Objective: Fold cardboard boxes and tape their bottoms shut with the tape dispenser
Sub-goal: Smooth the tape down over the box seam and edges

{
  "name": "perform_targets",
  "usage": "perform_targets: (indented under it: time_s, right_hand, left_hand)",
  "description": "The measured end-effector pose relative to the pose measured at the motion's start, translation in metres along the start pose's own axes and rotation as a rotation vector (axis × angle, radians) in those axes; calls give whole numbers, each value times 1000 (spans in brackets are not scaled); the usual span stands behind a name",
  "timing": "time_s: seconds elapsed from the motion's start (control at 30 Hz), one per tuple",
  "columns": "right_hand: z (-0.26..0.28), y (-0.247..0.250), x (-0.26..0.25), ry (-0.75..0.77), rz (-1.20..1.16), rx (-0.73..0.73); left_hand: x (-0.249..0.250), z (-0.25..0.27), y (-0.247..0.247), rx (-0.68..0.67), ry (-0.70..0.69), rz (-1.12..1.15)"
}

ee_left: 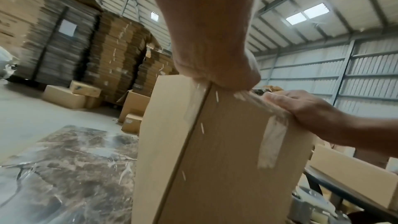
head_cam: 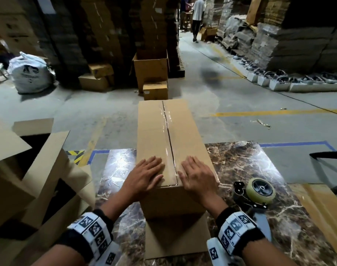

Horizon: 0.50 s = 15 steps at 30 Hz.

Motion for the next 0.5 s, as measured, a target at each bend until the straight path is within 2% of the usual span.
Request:
perform_targets:
  time_s: [0.07, 0.1, 0.17, 0.33, 0.4, 0.5]
  right_hand:
    - [2, 0, -2, 1, 26, -68]
    - [1, 1, -3, -3, 37, -87]
    - [1, 3, -5, -9, 67, -112]
    - [2, 3, -8, 4, 78, -110]
    - [1, 3, -8, 11, 84, -125]
    - [-1, 3, -7, 51, 100, -187]
  left_hand:
    - [3, 8, -9, 200, 85, 102]
    - [6, 11, -12, 327, 174, 181]
    - [15, 19, -21, 554, 406, 370]
    - [45, 23, -41, 967, 892, 791]
    - [51, 16, -43, 1111, 991, 982]
    - [58, 9, -49, 1280, 1081, 1022]
Point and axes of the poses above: each hand's wrist, its own z-axis away from the middle knuckle, its own y-axis out of the back of the hand, x = y × z, the point moved 1 cm from there along -z, towards the middle knuckle, and after that the axes turned 7 degrees about y, right-handed, at the moved point
